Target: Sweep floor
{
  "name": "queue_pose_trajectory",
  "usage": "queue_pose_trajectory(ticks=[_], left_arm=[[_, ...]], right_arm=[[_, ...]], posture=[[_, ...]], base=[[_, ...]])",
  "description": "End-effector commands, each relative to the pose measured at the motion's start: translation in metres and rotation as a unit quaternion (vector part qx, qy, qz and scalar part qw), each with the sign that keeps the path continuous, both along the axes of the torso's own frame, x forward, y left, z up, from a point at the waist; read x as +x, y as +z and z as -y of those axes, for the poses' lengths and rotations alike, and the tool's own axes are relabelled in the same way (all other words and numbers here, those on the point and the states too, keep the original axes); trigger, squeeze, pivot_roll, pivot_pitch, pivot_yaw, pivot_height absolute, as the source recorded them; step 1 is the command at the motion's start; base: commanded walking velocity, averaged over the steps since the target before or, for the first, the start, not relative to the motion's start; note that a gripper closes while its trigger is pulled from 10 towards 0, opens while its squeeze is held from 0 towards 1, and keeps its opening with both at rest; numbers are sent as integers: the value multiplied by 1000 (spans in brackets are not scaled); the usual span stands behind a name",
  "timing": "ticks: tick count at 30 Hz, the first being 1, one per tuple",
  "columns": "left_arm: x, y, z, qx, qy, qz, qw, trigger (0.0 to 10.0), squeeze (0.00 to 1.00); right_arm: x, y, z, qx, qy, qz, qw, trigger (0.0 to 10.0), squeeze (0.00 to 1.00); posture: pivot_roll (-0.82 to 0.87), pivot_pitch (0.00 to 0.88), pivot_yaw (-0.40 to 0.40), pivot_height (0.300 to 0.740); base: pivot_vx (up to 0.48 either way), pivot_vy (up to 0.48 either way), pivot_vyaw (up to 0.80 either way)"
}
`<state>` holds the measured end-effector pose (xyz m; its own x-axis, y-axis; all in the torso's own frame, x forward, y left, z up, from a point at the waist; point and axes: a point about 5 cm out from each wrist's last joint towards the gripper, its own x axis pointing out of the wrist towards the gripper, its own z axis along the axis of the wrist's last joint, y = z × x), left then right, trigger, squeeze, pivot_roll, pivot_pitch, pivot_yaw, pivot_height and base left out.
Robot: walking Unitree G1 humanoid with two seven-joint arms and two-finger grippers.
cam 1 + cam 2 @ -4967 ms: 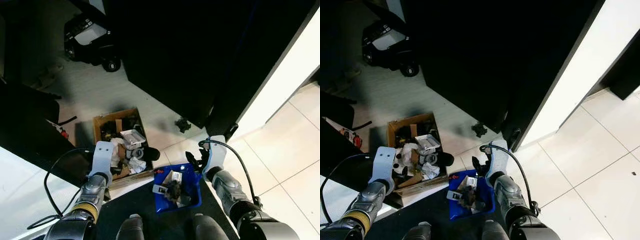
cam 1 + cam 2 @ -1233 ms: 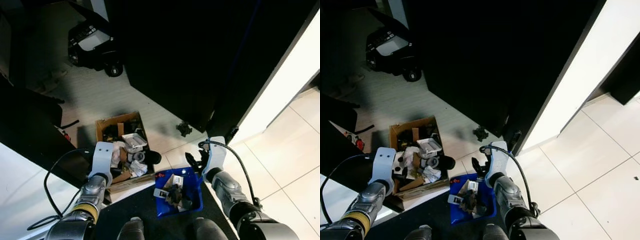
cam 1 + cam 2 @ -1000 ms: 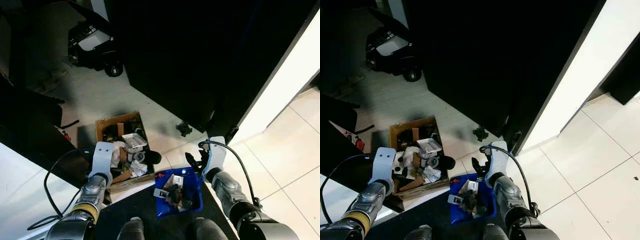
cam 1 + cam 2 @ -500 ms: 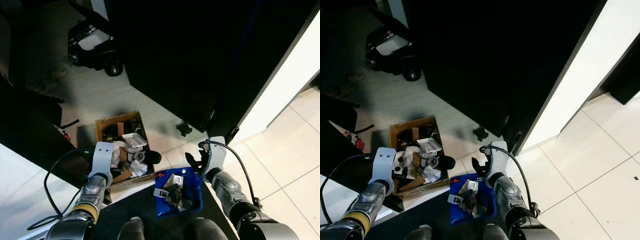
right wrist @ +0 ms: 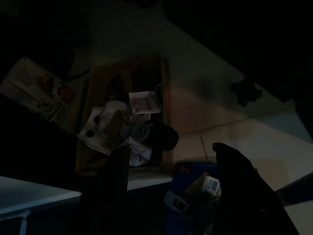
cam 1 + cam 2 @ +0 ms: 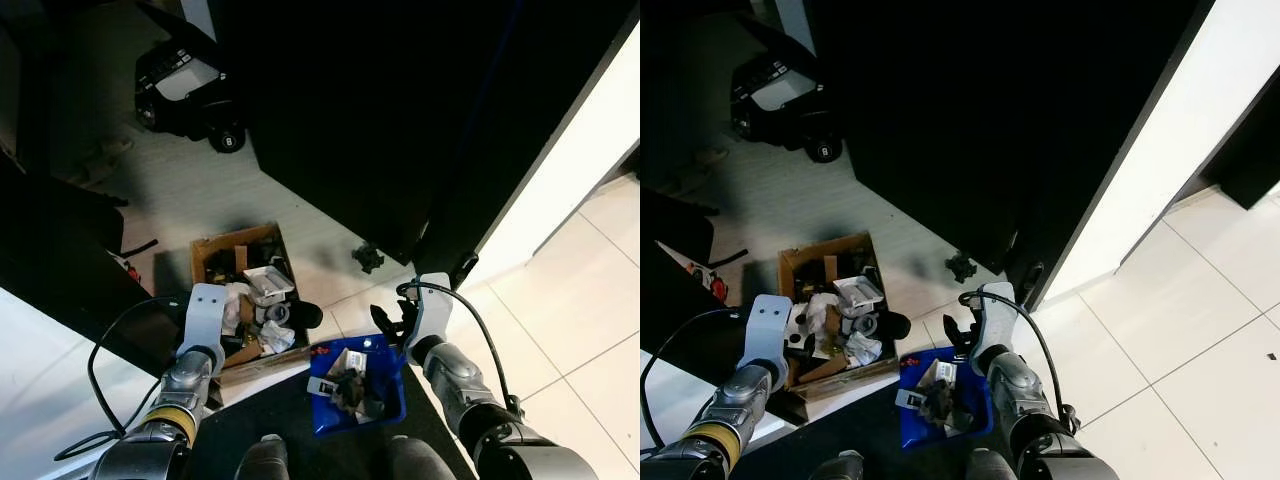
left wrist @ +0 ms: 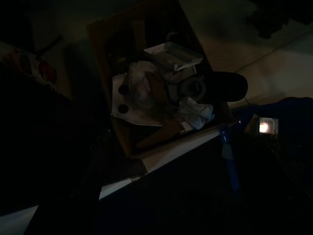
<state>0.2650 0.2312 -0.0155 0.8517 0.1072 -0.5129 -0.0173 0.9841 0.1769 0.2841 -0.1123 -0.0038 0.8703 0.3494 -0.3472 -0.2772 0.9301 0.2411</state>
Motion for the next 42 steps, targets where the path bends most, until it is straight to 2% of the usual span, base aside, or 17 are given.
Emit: queue_pose_trajectory(ticks=[1,30,42], left_arm=[[-3,-4,1,-8,4,-10,1000,10000,0],[-5,-5,-1,-9,6,-11,1000,10000,0],[-3,-2,-5,11,2,-16,1000,10000,0]], right_arm=[[-2,-3,1,4,-7,-9,1000,10000,0],[-4,-4,-1,5,-5,-10,1000,10000,0],[-1,-3,-4,-17,-16,-13,1000,10000,0]], posture=[[-71,101,7,740],[-70,76,14,740],[-37,39,4,740]], base=[[0,0,0],[0,0,0],[0,0,0]])
